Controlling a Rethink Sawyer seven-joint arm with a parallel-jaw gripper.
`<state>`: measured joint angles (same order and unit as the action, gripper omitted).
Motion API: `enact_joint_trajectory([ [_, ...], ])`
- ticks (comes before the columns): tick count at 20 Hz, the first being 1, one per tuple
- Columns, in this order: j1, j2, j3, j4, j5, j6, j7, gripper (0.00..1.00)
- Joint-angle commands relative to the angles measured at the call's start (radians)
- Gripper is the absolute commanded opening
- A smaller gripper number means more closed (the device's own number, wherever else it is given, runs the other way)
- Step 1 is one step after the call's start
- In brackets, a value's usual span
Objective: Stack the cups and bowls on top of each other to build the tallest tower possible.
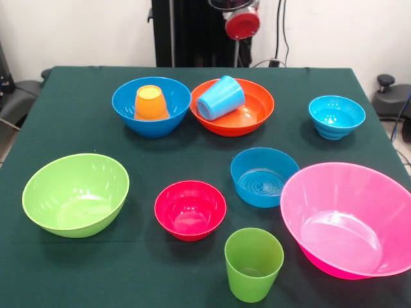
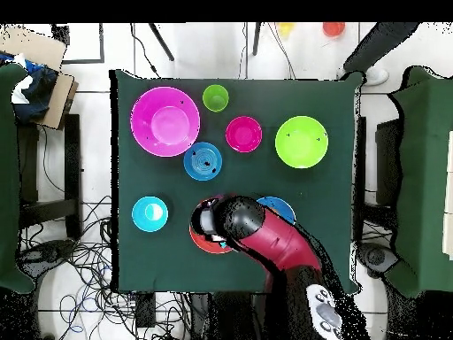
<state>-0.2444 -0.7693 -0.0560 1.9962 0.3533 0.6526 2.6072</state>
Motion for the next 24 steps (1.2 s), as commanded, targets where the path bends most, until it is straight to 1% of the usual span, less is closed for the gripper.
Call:
enact_joint_trajectory([
  [1,0.088,0.106,0.064,-0.127,0.063,0.011,0.209,1.0],
  [5,0.15,0.182,0.03,-0.22,0.105,0.012,0.287,1.0],
  [8,0.179,0.221,0.003,-0.293,0.127,0.048,0.325,1.0],
  [10,0.19,0.236,-0.012,-0.321,0.134,0.062,0.332,1.0],
  [14,0.198,0.255,-0.021,-0.329,0.143,0.049,0.313,1.0],
  [23,0.213,0.218,-0.021,-0.275,0.153,0.034,0.275,1.0],
  [24,0.169,0.113,0.001,-0.057,0.178,-0.071,0.196,1.0],
])
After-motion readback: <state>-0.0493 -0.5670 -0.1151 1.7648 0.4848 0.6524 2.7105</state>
